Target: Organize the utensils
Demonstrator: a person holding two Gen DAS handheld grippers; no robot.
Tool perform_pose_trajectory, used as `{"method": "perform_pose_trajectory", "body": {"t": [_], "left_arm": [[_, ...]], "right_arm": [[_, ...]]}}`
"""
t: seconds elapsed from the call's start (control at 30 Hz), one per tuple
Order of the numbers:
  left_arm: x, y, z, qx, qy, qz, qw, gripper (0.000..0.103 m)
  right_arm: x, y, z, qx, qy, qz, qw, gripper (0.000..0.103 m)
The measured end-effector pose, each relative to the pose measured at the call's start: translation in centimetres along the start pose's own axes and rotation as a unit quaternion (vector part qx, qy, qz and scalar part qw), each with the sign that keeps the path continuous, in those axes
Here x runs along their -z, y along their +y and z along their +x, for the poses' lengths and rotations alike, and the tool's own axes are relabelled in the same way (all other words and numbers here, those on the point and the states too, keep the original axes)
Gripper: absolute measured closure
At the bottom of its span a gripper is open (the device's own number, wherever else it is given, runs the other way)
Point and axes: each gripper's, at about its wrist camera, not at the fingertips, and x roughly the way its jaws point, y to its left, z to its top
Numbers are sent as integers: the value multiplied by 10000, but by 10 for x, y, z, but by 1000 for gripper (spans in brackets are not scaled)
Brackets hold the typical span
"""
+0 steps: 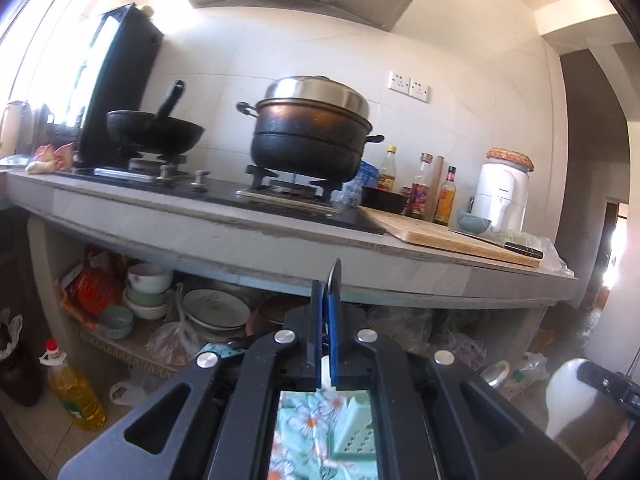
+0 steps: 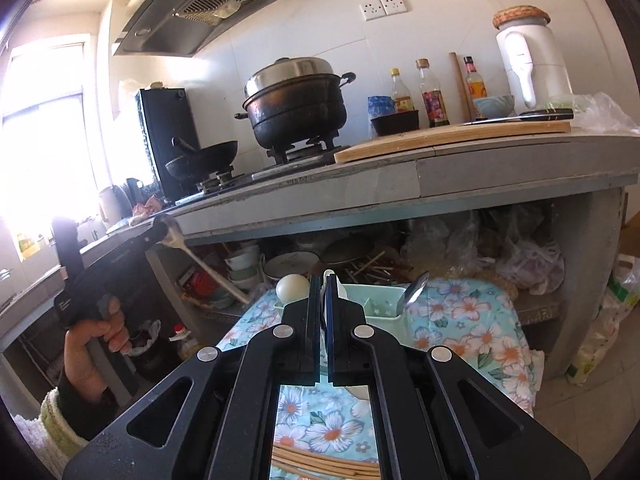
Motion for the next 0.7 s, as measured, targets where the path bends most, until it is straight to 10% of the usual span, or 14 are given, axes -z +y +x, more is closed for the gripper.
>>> {"method": "perform_pose_trajectory", "body": {"t": [0.7], "left_arm": [[45, -42, 109, 152, 617, 883, 9941, 101]], "right_arm": [[8, -26, 1, -290, 52, 330, 9990, 102]]}}
